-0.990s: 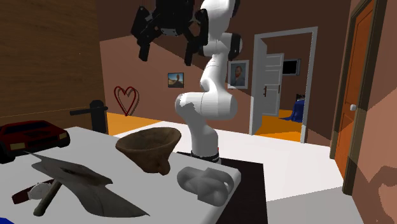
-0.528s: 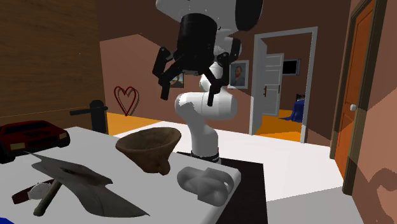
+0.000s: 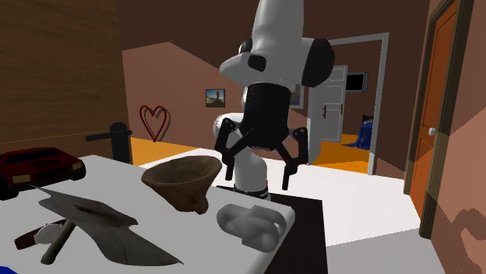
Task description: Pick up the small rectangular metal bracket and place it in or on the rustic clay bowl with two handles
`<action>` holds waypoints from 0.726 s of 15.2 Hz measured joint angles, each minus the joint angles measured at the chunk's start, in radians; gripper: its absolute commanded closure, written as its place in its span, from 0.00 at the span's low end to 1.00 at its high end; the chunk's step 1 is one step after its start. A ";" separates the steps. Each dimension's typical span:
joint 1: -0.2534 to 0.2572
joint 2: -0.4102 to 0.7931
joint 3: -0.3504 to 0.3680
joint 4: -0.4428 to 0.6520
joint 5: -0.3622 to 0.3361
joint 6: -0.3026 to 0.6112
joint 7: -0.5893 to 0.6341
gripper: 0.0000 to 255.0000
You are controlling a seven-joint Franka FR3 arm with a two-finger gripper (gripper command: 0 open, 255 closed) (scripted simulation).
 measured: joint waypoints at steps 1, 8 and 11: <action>0.011 0.010 0.019 -0.031 0.011 0.042 0.015 0.00; 0.003 0.124 0.062 -0.080 0.021 0.210 0.041 0.00; -0.007 0.163 0.069 -0.088 0.018 0.257 0.042 0.00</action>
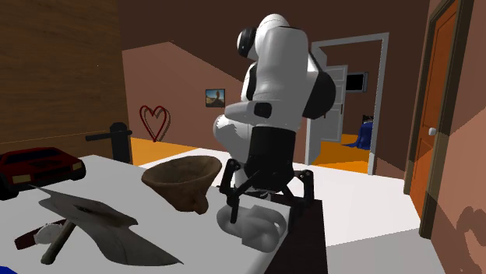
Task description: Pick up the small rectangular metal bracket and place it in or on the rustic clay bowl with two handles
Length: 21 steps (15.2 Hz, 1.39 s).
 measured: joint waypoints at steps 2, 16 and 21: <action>-0.001 0.004 0.000 -0.003 0.000 0.008 -0.001 0.00; -0.002 0.005 0.000 -0.003 0.000 0.009 -0.001 1.00; 0.004 -0.042 -0.017 0.029 -0.002 -0.069 -0.011 1.00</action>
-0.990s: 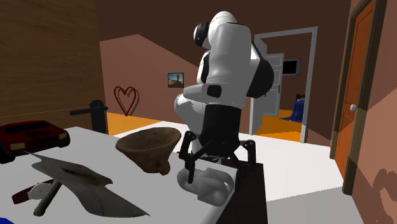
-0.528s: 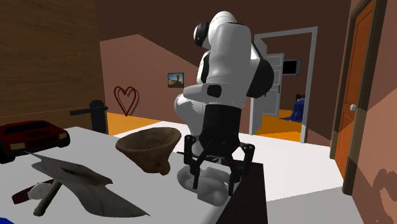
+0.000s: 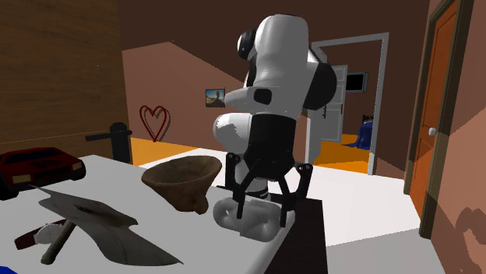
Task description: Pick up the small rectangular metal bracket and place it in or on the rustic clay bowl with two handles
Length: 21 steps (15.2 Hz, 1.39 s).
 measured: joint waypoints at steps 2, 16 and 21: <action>0.000 -0.011 -0.004 0.019 -0.002 -0.030 -0.001 1.00; -0.008 -0.085 -0.051 0.168 -0.022 -0.251 -0.032 1.00; -0.011 -0.097 -0.063 0.230 -0.029 -0.325 -0.038 1.00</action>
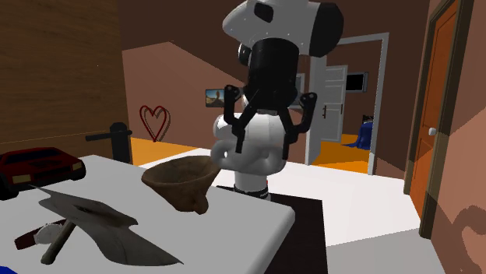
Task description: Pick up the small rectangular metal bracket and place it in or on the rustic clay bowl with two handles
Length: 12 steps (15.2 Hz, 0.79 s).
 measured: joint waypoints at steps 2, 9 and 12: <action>-0.002 0.002 -0.001 0.027 -0.002 -0.025 0.000 1.00; -0.011 -0.032 -0.043 0.072 -0.019 -0.104 -0.034 1.00; -0.025 -0.100 -0.110 0.035 -0.047 -0.133 -0.096 1.00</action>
